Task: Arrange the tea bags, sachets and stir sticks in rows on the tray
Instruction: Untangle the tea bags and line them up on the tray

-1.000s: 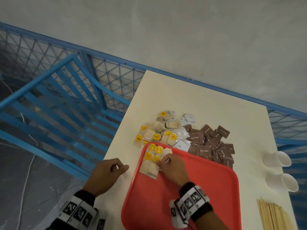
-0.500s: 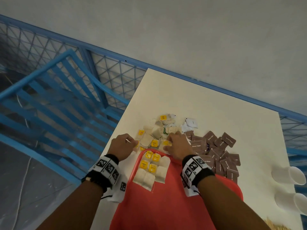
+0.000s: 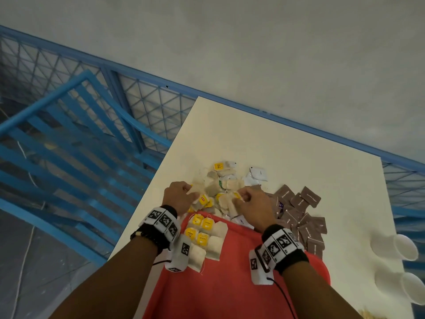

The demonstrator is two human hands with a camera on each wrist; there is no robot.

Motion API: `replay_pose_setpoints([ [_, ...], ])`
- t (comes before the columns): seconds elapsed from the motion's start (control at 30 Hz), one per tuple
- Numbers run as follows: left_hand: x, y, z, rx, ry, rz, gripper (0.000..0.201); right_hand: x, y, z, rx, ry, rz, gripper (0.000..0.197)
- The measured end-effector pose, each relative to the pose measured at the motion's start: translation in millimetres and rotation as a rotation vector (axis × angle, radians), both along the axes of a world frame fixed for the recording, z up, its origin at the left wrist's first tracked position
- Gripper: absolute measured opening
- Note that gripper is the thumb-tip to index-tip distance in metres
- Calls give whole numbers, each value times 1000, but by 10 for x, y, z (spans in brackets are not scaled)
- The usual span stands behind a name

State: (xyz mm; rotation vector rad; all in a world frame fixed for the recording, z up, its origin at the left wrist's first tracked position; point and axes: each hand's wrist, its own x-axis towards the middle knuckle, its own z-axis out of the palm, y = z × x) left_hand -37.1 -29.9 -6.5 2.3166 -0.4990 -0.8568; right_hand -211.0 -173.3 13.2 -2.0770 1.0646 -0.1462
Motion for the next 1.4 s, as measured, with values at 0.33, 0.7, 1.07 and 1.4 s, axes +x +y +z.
replay_pose_setpoints([
  [0.33, 49, -60, 632, -393, 512, 173, 6, -200, -172, 227, 248, -175, -217, 9],
  [0.7, -857, 189, 737, -553, 679, 111, 13, -547, 561, 913, 607, -441, -14, 16],
  [1.07, -1551, 706, 743, -584, 469, -35, 11, -1216, 1050, 799, 514, -415, -53, 8],
  [1.4, -1701, 853, 819, -587, 1088, 348, 34, -1486, 1099, 1235, 626, -370, 199, 6],
])
